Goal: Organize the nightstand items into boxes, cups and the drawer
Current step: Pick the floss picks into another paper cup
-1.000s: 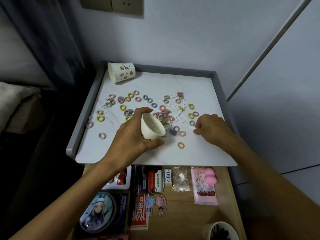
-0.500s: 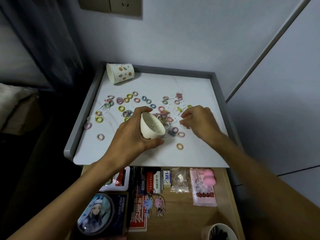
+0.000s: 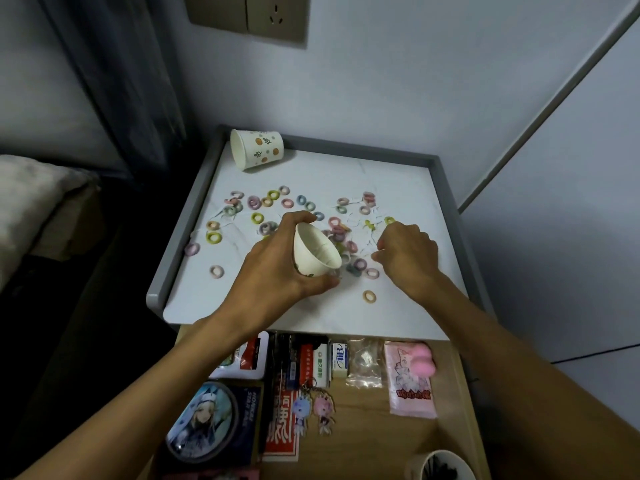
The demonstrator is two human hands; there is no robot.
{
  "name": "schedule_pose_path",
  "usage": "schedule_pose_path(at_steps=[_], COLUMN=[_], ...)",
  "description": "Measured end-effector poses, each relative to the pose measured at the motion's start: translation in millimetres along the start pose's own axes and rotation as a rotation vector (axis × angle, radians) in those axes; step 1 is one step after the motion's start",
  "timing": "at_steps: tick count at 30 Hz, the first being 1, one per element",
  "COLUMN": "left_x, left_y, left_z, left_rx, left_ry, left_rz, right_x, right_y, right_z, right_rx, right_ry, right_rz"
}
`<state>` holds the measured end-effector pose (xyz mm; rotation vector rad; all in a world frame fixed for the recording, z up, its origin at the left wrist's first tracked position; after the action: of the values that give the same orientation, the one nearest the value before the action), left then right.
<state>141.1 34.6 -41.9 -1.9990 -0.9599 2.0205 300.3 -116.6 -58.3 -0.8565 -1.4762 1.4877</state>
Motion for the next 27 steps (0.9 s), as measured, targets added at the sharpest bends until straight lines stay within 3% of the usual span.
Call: schedule_pose_path(at_steps=[11,21,27], left_x=[0.2,1.2,1.7], left_y=[0.7,5.7,8.3], left_z=[2.7,2.1,2.6], left_rx=[0.001,0.015,0.025], left_ry=[0.004,0.008,0.005], left_rz=[-0.027,-0.052,-0.052], right_x=[-17.5,-22.7,-32.2], right_y=[0.6,-2.6,-5.3], right_z=[20.1,29.7,24.2], right_rx=[0.002,0.012,0.038], right_ry=[-0.024,-0.060,-0.036], right_rz=[0.004,0.198,0.052])
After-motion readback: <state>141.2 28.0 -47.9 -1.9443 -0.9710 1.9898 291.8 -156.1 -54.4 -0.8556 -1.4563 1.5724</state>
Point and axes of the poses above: each hand's wrist, its own z-axis away from the middle knuckle, its own y-axis out of the palm, x = y × z, the point moved 3 cm from there along -z, towards the middle knuckle
